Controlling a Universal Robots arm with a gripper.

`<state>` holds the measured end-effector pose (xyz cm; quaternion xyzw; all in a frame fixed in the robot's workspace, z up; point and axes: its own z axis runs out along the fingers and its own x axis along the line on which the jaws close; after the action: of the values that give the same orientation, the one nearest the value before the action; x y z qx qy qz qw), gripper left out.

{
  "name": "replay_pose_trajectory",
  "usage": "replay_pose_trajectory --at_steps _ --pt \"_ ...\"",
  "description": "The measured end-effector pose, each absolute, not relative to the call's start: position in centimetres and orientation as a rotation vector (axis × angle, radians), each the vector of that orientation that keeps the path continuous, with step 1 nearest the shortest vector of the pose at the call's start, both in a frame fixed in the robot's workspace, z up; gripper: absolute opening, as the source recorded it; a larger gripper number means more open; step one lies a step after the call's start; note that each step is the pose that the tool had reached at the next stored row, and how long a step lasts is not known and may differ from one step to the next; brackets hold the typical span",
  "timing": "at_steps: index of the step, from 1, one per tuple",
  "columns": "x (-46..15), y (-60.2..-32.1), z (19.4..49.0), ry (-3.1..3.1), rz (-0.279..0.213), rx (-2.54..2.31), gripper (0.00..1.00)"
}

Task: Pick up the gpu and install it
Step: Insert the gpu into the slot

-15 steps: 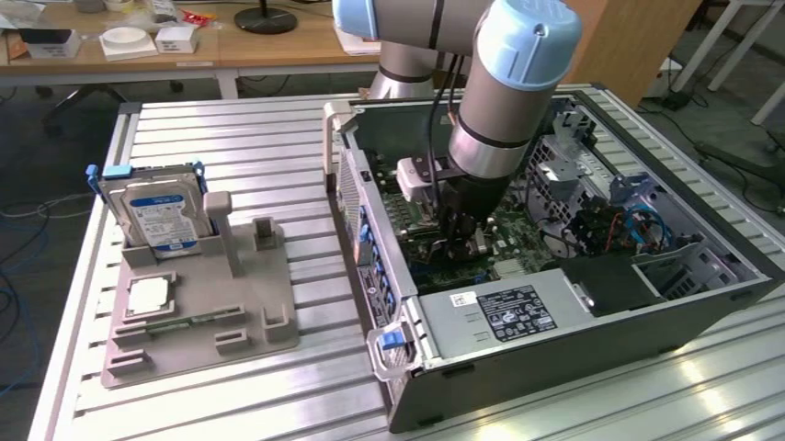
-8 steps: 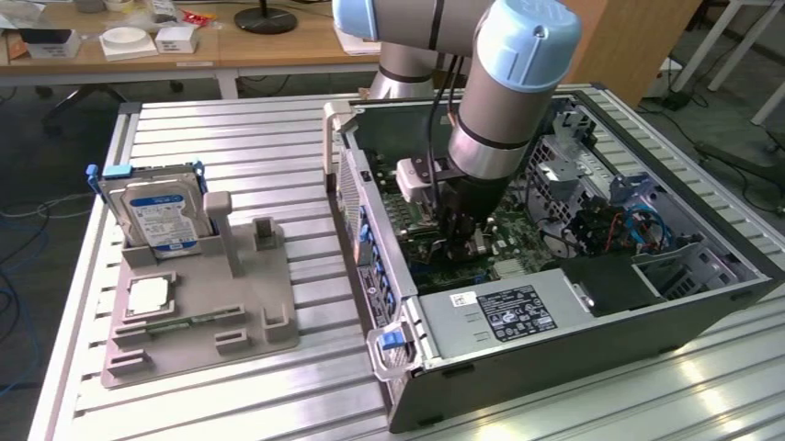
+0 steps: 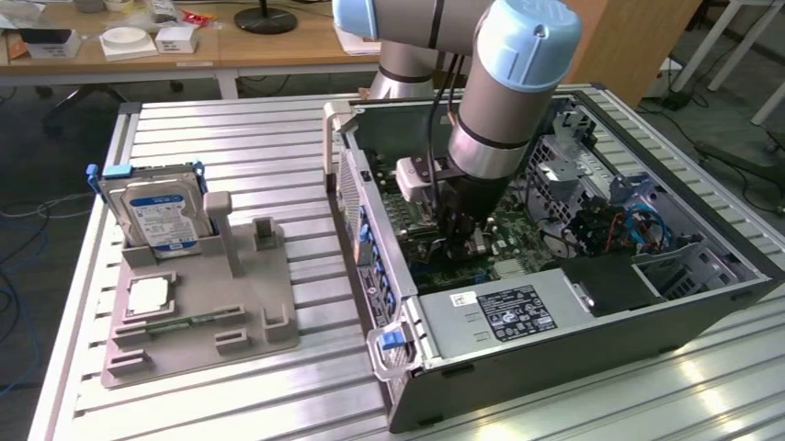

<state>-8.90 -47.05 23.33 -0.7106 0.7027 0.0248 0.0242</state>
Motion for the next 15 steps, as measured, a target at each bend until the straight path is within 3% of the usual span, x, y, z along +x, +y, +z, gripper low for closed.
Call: replay_pose_trajectory --at_steps 3,15 --pt "-8.9 -47.1 24.1 2.173 0.074 -2.199 0.40" --pt "-8.9 -47.1 26.1 2.169 0.066 -2.196 0.40"
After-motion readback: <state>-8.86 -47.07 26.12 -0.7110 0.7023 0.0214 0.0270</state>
